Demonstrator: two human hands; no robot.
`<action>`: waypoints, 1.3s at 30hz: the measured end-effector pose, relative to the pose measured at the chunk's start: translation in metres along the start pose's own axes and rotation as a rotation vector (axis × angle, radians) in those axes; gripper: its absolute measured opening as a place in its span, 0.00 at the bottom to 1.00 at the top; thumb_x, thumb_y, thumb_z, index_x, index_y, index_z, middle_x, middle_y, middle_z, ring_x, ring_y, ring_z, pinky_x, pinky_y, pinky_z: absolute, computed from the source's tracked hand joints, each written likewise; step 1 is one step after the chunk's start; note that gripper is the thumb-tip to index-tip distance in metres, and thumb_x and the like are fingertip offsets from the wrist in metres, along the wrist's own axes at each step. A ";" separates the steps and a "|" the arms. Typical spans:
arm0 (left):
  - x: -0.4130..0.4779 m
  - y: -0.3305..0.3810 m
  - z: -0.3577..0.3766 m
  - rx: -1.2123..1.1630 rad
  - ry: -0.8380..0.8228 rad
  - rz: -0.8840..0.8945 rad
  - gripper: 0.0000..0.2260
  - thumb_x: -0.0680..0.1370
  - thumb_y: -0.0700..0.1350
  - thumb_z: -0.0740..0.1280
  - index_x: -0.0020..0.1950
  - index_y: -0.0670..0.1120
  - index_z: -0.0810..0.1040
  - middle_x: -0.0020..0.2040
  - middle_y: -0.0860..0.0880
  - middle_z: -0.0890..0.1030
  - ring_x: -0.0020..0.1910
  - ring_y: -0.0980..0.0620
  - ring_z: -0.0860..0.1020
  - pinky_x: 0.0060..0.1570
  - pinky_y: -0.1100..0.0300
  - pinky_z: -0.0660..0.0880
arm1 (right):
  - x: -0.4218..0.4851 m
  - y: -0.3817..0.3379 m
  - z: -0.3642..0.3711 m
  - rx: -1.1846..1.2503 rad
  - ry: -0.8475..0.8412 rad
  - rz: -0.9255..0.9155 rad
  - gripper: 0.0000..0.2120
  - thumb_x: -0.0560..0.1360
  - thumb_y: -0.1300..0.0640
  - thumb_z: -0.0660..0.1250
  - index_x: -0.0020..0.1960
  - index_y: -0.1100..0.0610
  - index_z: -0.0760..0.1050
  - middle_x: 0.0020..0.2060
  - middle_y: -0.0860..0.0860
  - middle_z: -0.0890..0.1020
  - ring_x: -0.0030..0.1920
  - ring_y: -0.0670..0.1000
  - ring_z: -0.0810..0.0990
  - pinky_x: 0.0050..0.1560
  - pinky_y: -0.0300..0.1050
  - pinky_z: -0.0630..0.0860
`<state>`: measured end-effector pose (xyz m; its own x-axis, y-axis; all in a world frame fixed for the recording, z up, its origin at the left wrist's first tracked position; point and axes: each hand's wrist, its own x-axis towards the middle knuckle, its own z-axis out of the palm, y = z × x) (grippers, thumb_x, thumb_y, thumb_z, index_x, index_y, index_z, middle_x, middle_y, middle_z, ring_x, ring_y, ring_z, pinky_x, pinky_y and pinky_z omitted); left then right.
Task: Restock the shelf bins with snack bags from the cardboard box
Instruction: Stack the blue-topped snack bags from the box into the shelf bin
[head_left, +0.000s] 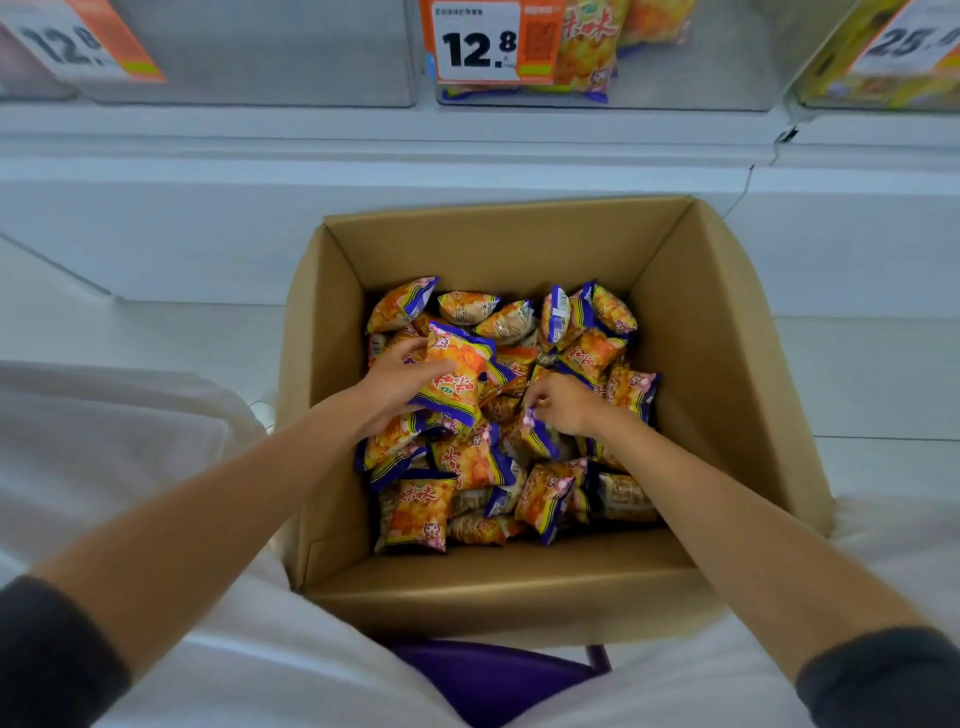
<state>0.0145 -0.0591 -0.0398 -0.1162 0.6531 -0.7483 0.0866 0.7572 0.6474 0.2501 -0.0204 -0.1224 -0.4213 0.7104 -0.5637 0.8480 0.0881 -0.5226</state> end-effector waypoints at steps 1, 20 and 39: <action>0.000 0.001 0.000 0.030 0.037 0.016 0.26 0.74 0.49 0.74 0.68 0.53 0.68 0.60 0.50 0.76 0.56 0.51 0.79 0.48 0.56 0.78 | -0.005 -0.005 -0.009 0.080 0.047 0.001 0.08 0.78 0.63 0.65 0.47 0.54 0.81 0.51 0.51 0.81 0.56 0.52 0.78 0.56 0.48 0.76; -0.022 0.064 -0.009 -0.172 -0.270 0.056 0.18 0.81 0.58 0.61 0.65 0.49 0.75 0.59 0.44 0.82 0.57 0.46 0.81 0.53 0.50 0.78 | -0.077 -0.080 -0.109 1.371 0.088 -0.228 0.09 0.81 0.66 0.57 0.47 0.58 0.74 0.43 0.53 0.82 0.45 0.51 0.82 0.43 0.49 0.81; -0.050 0.144 0.019 0.231 -0.204 0.482 0.35 0.63 0.39 0.81 0.65 0.48 0.69 0.56 0.46 0.82 0.54 0.47 0.81 0.58 0.48 0.78 | -0.098 -0.123 -0.191 0.048 0.114 -0.265 0.28 0.69 0.50 0.77 0.65 0.49 0.69 0.58 0.46 0.75 0.57 0.47 0.75 0.57 0.40 0.73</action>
<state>0.0513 0.0175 0.0879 0.1810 0.8966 -0.4042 0.2989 0.3414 0.8911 0.2484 0.0323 0.1190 -0.5850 0.7413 -0.3291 0.6956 0.2500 -0.6735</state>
